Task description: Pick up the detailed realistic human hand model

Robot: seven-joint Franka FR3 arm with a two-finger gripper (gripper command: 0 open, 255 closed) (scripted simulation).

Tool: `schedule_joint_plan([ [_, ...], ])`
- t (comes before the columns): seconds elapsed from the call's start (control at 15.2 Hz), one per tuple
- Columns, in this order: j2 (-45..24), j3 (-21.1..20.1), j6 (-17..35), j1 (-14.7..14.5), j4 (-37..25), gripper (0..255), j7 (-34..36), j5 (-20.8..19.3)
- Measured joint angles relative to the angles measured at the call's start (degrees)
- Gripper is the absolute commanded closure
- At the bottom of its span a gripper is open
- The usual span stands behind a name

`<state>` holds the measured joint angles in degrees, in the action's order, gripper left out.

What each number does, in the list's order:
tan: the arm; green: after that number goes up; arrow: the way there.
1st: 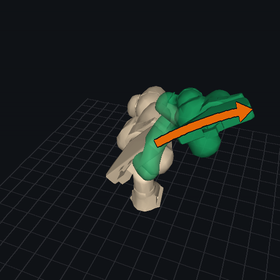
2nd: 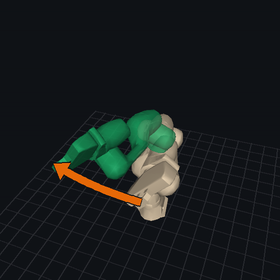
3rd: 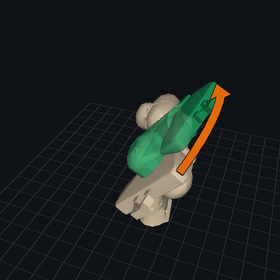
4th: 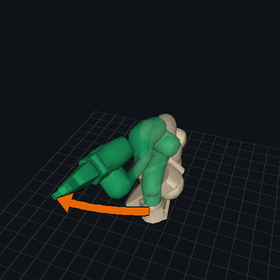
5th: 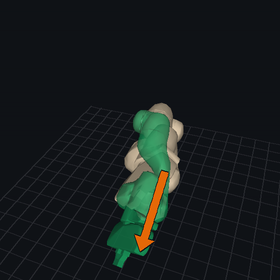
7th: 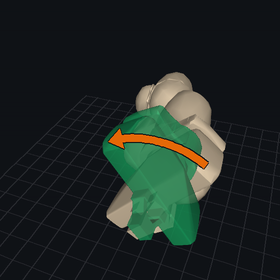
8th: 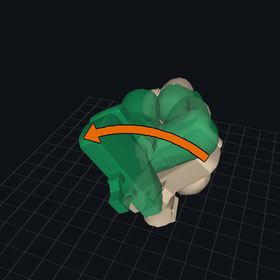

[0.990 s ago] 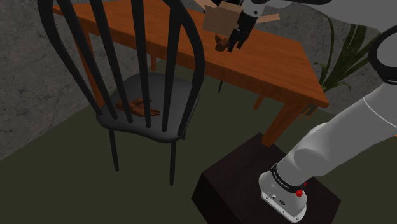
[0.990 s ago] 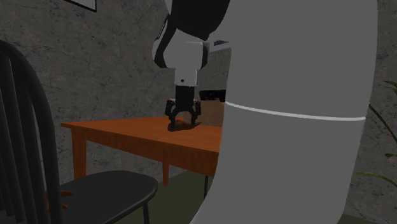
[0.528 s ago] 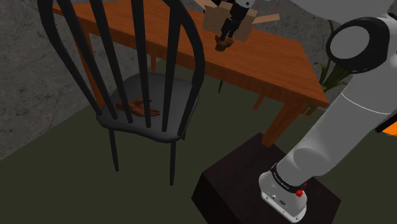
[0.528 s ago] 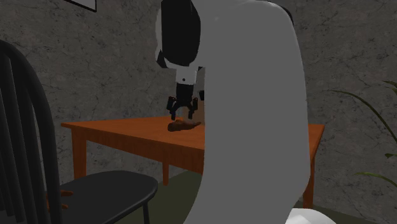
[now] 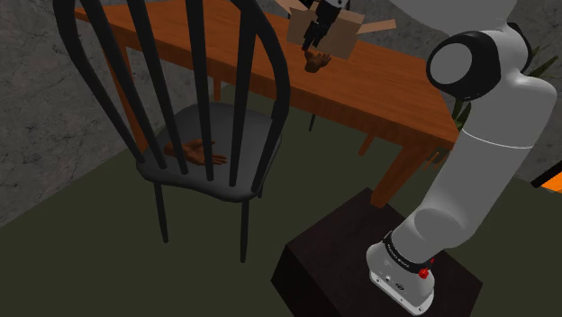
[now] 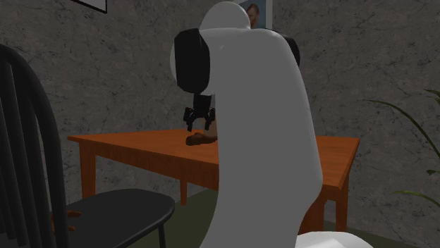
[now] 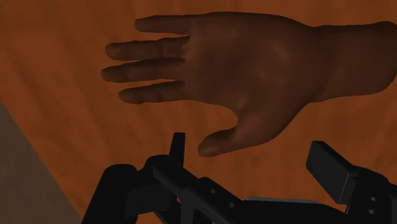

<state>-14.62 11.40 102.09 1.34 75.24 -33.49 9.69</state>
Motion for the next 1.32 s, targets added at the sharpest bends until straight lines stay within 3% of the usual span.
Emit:
schedule_joint_plan([
  [0.26, 0.64, -0.03, 3.26, -0.15, 3.87, 0, -0.46, -0.01],
  [0.33, 0.8, -0.05, 3.63, -0.22, 4.39, 255, -0.42, -0.05],
  [0.99, 1.04, -0.12, 4.18, -0.34, 4.87, 255, -0.41, -0.06],
  [1.32, -0.09, -0.03, 0.56, 0.0, 0.36, 255, -0.11, 0.05],
])
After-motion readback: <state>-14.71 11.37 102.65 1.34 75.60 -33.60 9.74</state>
